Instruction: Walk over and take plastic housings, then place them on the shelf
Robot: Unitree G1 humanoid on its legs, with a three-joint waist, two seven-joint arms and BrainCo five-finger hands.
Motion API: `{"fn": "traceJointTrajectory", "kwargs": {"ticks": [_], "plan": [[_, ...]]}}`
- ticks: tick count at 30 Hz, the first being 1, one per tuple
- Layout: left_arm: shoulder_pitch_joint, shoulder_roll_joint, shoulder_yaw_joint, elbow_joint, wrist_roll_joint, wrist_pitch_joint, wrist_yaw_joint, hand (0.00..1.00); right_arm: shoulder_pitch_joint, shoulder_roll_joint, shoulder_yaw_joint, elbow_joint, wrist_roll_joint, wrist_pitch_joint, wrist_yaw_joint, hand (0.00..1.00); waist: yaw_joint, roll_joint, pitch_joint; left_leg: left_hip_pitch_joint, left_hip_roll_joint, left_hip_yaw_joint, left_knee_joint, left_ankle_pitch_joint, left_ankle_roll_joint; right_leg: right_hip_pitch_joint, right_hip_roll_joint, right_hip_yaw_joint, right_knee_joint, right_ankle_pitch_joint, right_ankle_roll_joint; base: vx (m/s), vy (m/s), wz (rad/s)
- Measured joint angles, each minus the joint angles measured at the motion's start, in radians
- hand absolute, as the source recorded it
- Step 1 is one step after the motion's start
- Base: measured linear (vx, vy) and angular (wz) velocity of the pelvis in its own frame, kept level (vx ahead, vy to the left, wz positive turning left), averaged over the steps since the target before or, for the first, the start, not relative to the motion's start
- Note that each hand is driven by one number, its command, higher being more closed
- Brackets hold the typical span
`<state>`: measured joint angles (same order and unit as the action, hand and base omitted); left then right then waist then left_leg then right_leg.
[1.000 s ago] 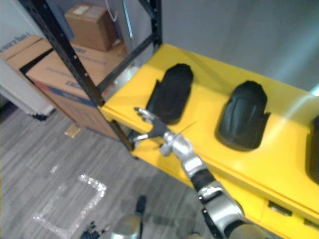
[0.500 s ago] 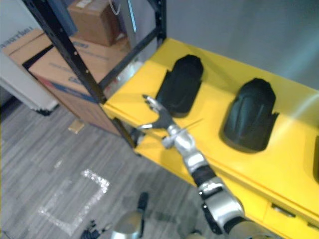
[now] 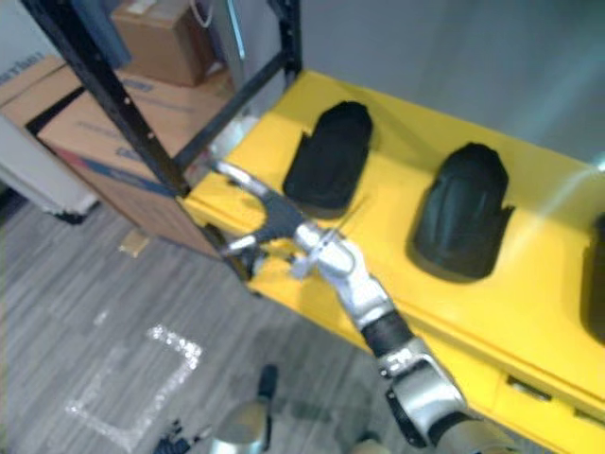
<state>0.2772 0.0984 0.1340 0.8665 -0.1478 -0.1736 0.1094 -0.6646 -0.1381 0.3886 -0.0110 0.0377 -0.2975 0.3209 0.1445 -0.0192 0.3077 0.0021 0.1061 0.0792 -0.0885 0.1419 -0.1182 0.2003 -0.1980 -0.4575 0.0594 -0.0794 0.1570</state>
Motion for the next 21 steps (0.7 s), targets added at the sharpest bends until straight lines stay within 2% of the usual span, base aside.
{"fn": "traceJointTrajectory", "kwargs": {"ticks": [2, 4, 8, 13, 17, 21], "plan": [[0.000, 0.004, 0.004, 0.001, 0.000, -0.002, 0.007, 0.00, 0.031, -0.024, -0.044, -0.116, 0.009, 0.025, -0.016, 0.00, -0.010, -0.022, -0.014, 0.004, 0.011, 0.019, 0.000, 0.000, 0.000, -0.005, 0.008, 0.013, 0.003, -0.003, -0.006, -0.03, -0.043, -0.21], [0.001, 0.009, 0.012, 0.019, 0.000, -0.003, 0.021, 0.00, 0.075, -0.057, -0.111, -0.189, 0.009, 0.054, -0.072, 0.00, -0.024, -0.042, -0.028, 0.019, 0.023, 0.041, -0.001, -0.003, -0.003, -0.013, 0.014, 0.039, 0.018, -0.008, -0.015, -0.05, -0.041, -0.29], [0.004, 0.014, 0.010, 0.031, 0.001, -0.001, 0.031, 0.00, 0.136, -0.103, -0.147, -0.220, 0.006, 0.067, -0.143, 0.00, -0.048, -0.047, -0.048, 0.036, 0.044, 0.094, -0.001, -0.006, -0.006, -0.037, 0.027, 0.101, 0.022, 0.000, -0.030, -0.07, -0.018, -0.44], [-0.007, 0.015, 0.001, 0.038, 0.000, -0.001, 0.038, 0.00, 0.194, -0.113, -0.150, -0.226, 0.009, 0.118, -0.172, 0.00, -0.081, -0.040, -0.054, 0.031, 0.059, 0.130, 0.006, 0.000, -0.009, -0.095, 0.031, 0.142, 0.070, 0.007, -0.030, -0.07, -0.011, -0.27], [-0.055, 0.014, -0.029, 0.021, -0.012, -0.001, 0.036, 0.00, 0.183, -0.118, -0.143, -0.226, 0.009, 0.120, -0.171, 0.00, -0.078, -0.015, -0.012, 0.011, 0.055, 0.143, 0.006, 0.009, 0.005, -0.141, 0.020, 0.159, 0.107, 0.007, -0.031, -0.11, 0.020, -0.07], [-0.110, 0.012, -0.051, 0.008, -0.052, 0.003, 0.038, 0.00, 0.122, -0.121, -0.140, -0.230, 0.006, 0.120, -0.168, 0.00, -0.079, 0.016, 0.074, -0.051, 0.053, 0.128, 0.082, -0.003, 0.022, -0.176, 0.007, 0.155, 0.134, 0.003, -0.034, -0.13, 0.020, 0.08]]}}
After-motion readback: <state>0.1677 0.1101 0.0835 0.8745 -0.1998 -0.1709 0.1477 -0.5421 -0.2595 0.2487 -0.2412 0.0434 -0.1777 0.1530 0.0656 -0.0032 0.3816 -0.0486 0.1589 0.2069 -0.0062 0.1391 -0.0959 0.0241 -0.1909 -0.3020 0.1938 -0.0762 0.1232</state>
